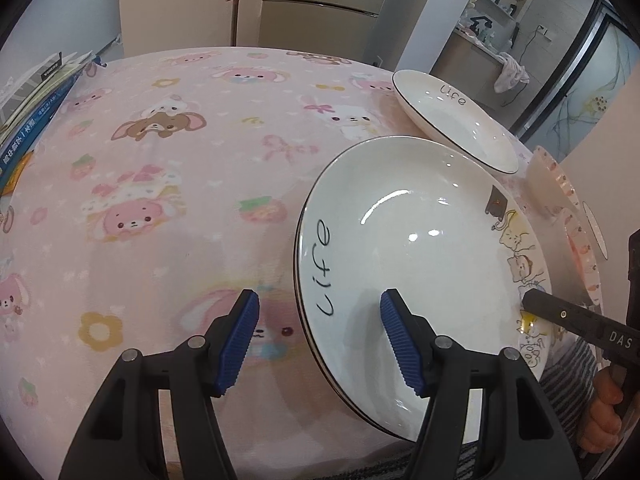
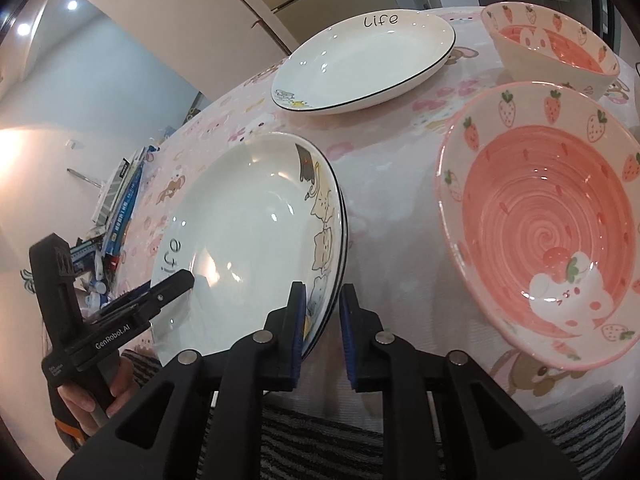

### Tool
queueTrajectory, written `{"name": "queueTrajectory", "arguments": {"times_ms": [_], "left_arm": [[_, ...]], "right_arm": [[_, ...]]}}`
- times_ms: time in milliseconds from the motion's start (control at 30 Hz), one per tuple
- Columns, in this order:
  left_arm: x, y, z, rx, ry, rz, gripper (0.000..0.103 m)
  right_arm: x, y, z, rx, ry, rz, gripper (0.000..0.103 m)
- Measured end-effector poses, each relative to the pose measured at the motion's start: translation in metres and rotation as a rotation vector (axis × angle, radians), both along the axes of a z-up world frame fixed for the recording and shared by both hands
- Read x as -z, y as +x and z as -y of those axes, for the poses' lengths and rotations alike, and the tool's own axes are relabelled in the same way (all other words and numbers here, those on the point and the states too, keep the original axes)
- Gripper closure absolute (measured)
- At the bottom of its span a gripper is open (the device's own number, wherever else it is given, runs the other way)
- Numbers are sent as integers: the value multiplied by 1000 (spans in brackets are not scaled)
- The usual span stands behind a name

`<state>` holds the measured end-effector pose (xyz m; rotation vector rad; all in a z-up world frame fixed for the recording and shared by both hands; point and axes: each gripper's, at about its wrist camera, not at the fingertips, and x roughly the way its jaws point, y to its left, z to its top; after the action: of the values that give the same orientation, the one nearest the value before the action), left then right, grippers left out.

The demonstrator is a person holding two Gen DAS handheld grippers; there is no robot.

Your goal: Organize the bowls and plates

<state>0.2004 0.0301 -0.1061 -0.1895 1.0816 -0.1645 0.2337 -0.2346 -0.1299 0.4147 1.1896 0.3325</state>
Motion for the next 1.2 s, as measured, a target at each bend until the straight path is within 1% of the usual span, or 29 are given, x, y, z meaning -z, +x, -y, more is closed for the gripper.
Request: {"name": "queueTrajectory", "arguments": {"times_ms": [67,200,300,333,367,433,467,533,567,667,733,800,833,900,967,1033,1067,1100,1167,1200], "left_arm": [[1,0,-2,0,-11,-3,37],[0,-2,-1,2,-3,2,37],[-4,-6,0,-2,36,25,37],[-5,-7,2,-3,57,35,37],[-7,-8,4,-5,82,50,37],[-10,-9,5,-8,121,72,37],[-13,-11,5,-4,125,87,37],[-19,-15,3,7,96,121,37],[-23,-17,2,6,96,139,37],[-36,-26,5,21,130,216,37],[-45,-33,7,31,131,275,36],[-54,-37,8,29,126,327,22],[-58,-40,8,18,136,360,19],[-63,-43,9,-11,181,403,18],[-64,-42,8,-36,210,407,18],[-65,-43,4,-32,178,411,18],[-68,-44,2,-37,156,426,18],[-70,-47,1,-46,150,444,18],[-75,-52,0,-51,146,481,18],[-77,-56,1,-45,144,504,18]], "right_arm": [[0,-1,-1,-1,-11,7,86],[2,0,0,2,-9,8,86],[2,-2,2,12,-51,17,76],[1,-3,1,13,-69,24,71],[0,-4,-1,12,-90,32,68],[-4,-7,-4,5,-126,54,68],[-8,-9,-6,1,-153,72,68],[-16,-14,-10,3,-216,121,68],[-20,-15,-11,2,-237,147,68],[-28,-18,-10,4,-232,193,68],[-31,-17,-8,12,-211,206,68],[-34,-17,-6,24,-204,229,68],[-37,-18,-5,31,-210,248,68],[-43,-22,-7,47,-228,290,67],[-48,-26,-7,77,-244,333,61],[-52,-28,-6,98,-252,362,59],[-53,-29,-6,105,-259,372,58],[-55,-30,-6,110,-267,381,57],[-58,-31,-7,115,-286,401,51],[-59,-32,-8,117,-296,409,50]]}}
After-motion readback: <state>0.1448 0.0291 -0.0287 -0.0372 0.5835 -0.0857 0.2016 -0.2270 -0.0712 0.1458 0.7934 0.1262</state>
